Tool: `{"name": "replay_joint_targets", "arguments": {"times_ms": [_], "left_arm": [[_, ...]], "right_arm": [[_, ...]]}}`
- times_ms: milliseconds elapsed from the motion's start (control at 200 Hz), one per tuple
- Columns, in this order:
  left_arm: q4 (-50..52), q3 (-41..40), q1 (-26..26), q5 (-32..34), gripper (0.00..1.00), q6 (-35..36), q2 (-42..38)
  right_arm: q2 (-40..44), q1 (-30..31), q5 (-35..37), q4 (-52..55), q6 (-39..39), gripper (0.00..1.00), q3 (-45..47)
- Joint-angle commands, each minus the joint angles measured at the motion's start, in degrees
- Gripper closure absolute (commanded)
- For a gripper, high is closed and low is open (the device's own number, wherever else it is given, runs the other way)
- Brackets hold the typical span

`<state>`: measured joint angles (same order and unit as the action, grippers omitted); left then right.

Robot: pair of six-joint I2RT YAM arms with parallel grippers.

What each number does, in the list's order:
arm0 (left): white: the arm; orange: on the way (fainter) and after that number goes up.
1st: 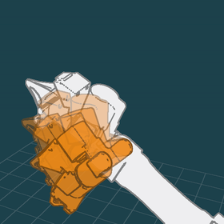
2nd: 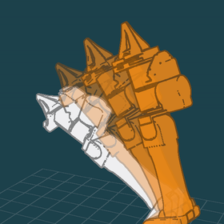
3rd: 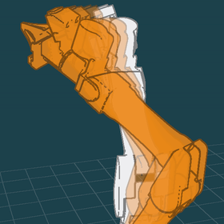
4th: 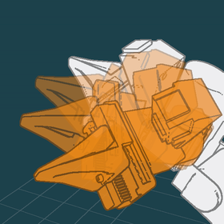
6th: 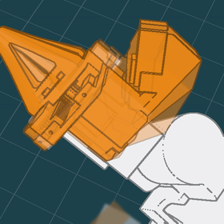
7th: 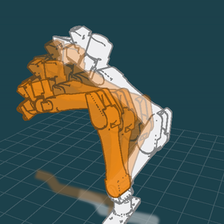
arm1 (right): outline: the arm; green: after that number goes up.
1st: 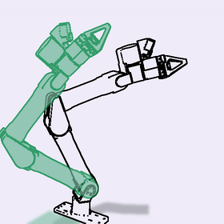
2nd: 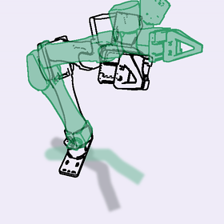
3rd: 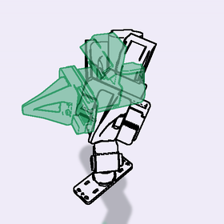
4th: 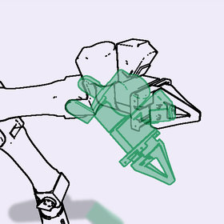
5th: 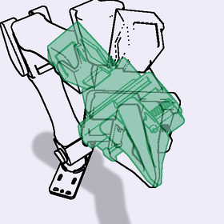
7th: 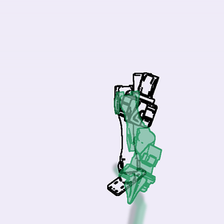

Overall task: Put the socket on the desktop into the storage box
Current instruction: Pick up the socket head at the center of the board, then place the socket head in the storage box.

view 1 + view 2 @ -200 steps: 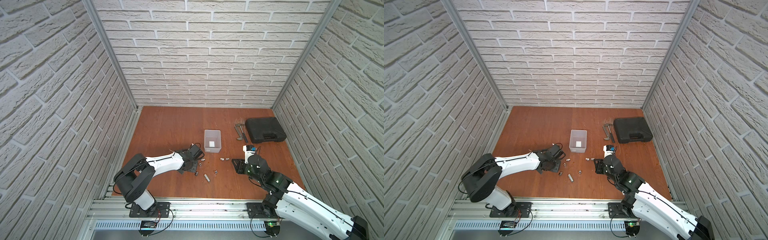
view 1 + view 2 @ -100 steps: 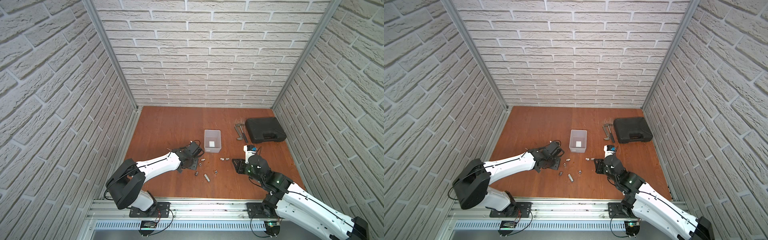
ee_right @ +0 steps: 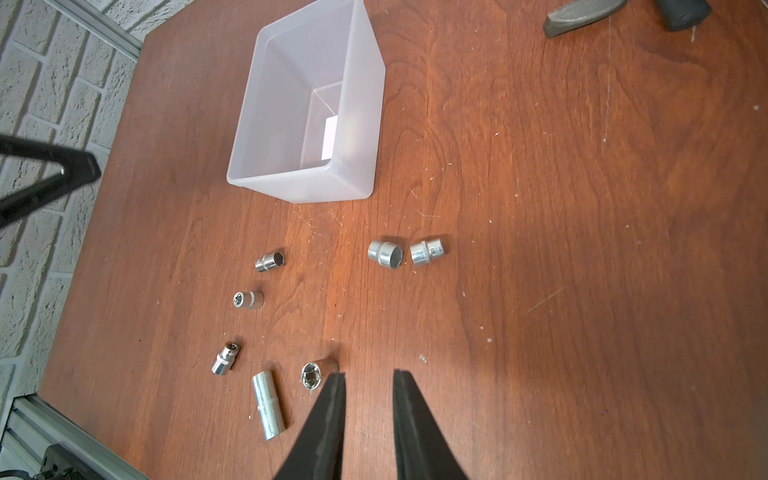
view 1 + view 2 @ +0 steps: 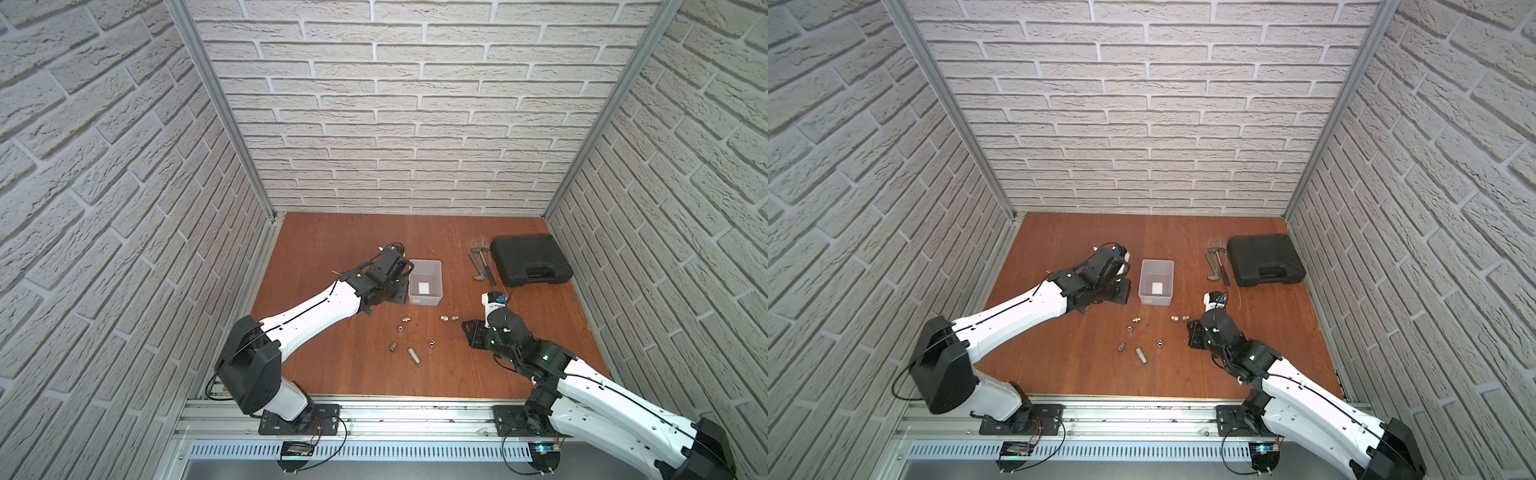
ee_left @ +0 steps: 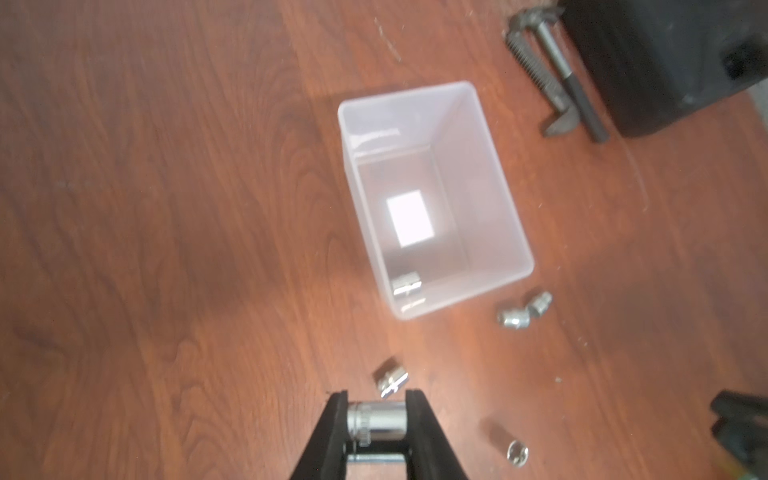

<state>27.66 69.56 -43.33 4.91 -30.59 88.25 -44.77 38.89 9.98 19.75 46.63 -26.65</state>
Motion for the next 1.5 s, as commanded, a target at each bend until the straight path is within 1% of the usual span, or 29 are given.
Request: {"name": "replay_joint_targets", "arguments": {"times_ms": [0, 225, 485, 655, 855, 1120, 1495], "left_arm": [[-1.23, 4.98, 0.26, -2.14, 1.0, 1.76, 3.8], [0.01, 13.83, 0.42, -2.75, 1.0, 1.94, 12.03], [0.81, 19.66, 0.52, -2.55, 1.0, 1.18, 20.02], [-0.5, 19.89, 0.51, -2.63, 1.0, -0.23, 21.42], [0.16, 21.4, 0.62, -2.22, 1.0, -0.24, 23.39], [-0.46, 21.64, 0.94, -4.11, 1.0, -1.13, 26.39], [-1.82, 21.67, 0.99, -4.05, 1.0, -1.74, 27.53]], "right_arm": [[1.34, 0.31, -0.18, -0.79, 0.8, 0.74, 0.78], [-0.67, 0.31, 0.0, 0.95, -0.04, 0.74, -1.51], [-2.94, 0.31, 0.05, 1.47, -0.13, 0.74, -2.95], [-2.43, 0.35, 0.62, 2.58, -0.14, 0.74, -3.31], [-2.26, 0.34, 1.32, 4.25, -0.35, 0.74, -3.85], [-1.73, 0.31, 1.38, 3.95, -0.06, 0.74, -3.17], [-0.82, 0.3, 1.53, 3.94, 0.17, 0.74, -2.13]]}}
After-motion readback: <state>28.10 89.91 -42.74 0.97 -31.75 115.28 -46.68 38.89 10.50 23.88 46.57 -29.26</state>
